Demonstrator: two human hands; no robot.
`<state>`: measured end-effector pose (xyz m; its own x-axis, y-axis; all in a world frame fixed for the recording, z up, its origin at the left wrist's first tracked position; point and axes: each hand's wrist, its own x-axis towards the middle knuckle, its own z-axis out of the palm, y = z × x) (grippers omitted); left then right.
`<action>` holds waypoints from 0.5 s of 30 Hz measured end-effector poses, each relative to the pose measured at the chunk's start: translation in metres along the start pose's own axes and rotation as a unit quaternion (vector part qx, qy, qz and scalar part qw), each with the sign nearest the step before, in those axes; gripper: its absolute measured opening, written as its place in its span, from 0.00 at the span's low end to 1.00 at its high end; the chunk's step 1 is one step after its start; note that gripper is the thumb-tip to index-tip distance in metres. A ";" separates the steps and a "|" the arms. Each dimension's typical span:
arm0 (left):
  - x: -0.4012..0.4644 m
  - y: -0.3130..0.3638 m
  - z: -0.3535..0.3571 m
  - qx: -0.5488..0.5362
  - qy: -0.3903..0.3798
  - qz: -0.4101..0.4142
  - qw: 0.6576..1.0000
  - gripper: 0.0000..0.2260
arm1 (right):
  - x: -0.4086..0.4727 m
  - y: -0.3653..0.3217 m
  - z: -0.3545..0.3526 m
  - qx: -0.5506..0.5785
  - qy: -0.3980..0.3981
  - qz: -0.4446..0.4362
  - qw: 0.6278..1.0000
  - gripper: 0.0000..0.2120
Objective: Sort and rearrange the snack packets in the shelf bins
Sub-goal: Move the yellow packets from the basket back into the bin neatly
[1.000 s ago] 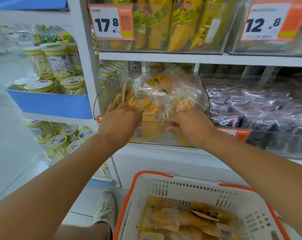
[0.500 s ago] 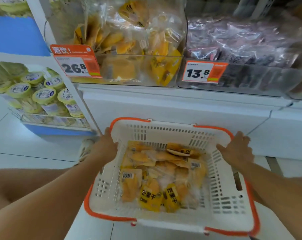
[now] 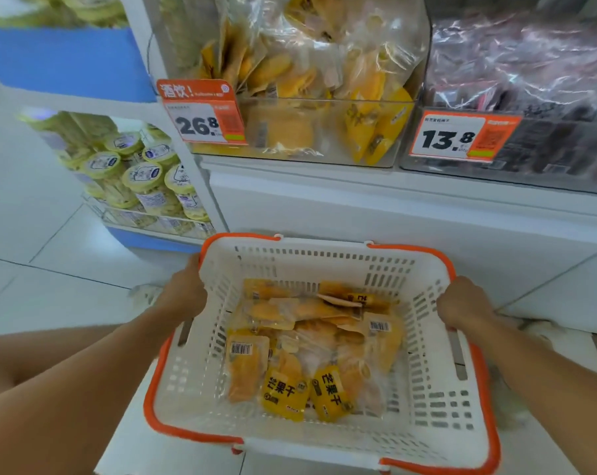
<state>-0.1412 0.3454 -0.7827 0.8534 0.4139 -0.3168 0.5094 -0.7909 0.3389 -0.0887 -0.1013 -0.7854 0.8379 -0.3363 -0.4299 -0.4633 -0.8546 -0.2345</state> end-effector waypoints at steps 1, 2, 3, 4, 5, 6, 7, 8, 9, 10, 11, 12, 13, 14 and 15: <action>0.001 -0.002 -0.004 0.012 -0.021 0.002 1.000 0.25 | -0.006 -0.006 -0.003 -0.022 -0.014 0.000 1.000 0.06; 0.004 -0.002 -0.009 0.042 -0.049 0.006 0.998 0.24 | -0.010 -0.011 -0.008 -0.056 -0.040 -0.001 0.998 0.07; 0.006 0.001 -0.018 0.098 -0.079 0.016 0.992 0.24 | -0.014 -0.018 -0.017 -0.134 -0.072 -0.024 0.988 0.06; 0.007 0.010 -0.034 0.174 -0.107 0.036 0.978 0.23 | -0.011 -0.028 -0.027 -0.212 -0.095 -0.053 0.971 0.10; 0.009 0.025 -0.055 0.247 -0.105 0.061 0.961 0.23 | -0.014 -0.045 -0.046 -0.283 -0.099 -0.086 0.950 0.17; 0.008 0.046 -0.081 0.285 -0.065 0.095 0.952 0.22 | -0.022 -0.068 -0.071 -0.307 -0.087 -0.137 0.938 0.21; 0.004 0.070 -0.110 0.281 -0.001 0.147 0.948 0.20 | -0.034 -0.095 -0.099 -0.298 -0.062 -0.209 0.929 0.21; -0.003 0.094 -0.139 0.230 0.072 0.218 0.946 0.17 | -0.050 -0.123 -0.125 -0.268 -0.027 -0.296 0.916 0.19; -0.012 0.117 -0.164 0.153 0.129 0.304 0.932 0.14 | -0.070 -0.150 -0.149 -0.199 0.019 -0.388 0.900 0.16; -0.023 0.139 -0.183 0.099 0.164 0.388 0.902 0.14 | -0.088 -0.172 -0.165 -0.118 0.069 -0.481 0.866 0.16; -0.029 0.156 -0.195 0.094 0.183 0.448 0.870 0.17 | -0.106 -0.190 -0.176 -0.087 0.119 -0.549 0.822 0.18; -0.031 0.169 -0.201 0.116 0.201 0.472 0.851 0.20 | -0.116 -0.204 -0.181 -0.111 0.166 -0.580 0.790 0.24; -0.030 0.177 -0.202 0.147 0.224 0.464 0.845 0.22 | -0.119 -0.214 -0.180 -0.161 0.199 -0.576 0.776 0.30; -0.024 0.182 -0.199 0.173 0.246 0.438 0.847 0.19 | -0.117 -0.221 -0.175 -0.208 0.219 -0.550 0.779 0.33; -0.018 0.185 -0.197 0.194 0.259 0.410 0.852 0.14 | -0.112 -0.226 -0.169 -0.243 0.232 -0.516 0.787 0.31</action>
<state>-0.0404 0.2798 -0.5399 0.8902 -0.2869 0.3540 -0.2717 -0.9579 -0.0931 -0.0292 0.0631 -0.5369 0.7628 0.6259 0.1625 0.6054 -0.7795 0.1607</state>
